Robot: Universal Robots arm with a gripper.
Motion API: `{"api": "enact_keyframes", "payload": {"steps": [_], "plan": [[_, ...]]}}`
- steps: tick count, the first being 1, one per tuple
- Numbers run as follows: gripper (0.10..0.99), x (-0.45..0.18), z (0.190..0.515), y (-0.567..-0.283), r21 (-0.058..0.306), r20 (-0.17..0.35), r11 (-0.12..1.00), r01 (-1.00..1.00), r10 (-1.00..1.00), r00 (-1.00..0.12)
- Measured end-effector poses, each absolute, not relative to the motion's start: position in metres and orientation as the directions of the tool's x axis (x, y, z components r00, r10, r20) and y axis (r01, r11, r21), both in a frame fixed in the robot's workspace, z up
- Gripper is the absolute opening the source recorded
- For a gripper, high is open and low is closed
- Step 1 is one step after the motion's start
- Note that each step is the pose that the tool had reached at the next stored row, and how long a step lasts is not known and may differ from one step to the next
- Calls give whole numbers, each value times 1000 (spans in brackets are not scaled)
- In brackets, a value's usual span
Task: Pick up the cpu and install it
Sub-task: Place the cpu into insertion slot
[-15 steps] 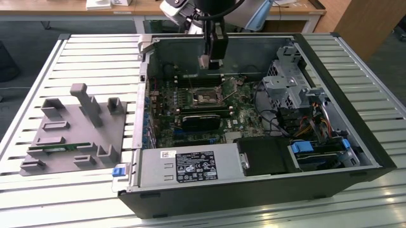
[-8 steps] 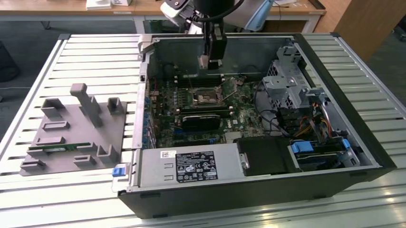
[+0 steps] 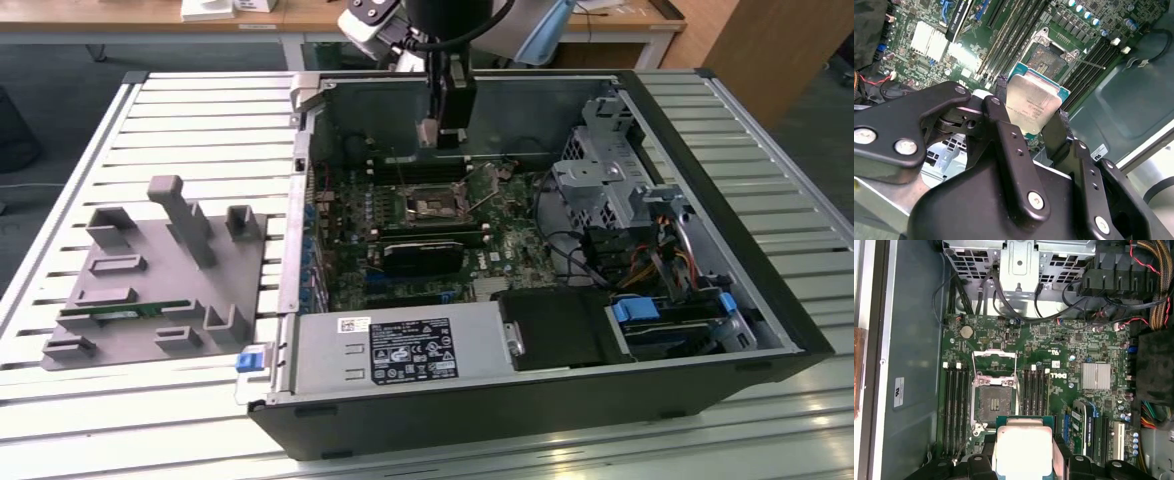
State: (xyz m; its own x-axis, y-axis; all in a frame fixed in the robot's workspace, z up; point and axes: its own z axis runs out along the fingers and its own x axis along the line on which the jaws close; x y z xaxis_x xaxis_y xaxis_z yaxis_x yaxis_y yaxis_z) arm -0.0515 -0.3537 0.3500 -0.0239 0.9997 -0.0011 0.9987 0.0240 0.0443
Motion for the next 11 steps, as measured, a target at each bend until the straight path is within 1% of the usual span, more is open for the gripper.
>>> {"api": "enact_keyframes", "payload": {"steps": [11], "plan": [[533, -52, 348, -353, 44, -1, 23, 999, 1000, -23]]}}
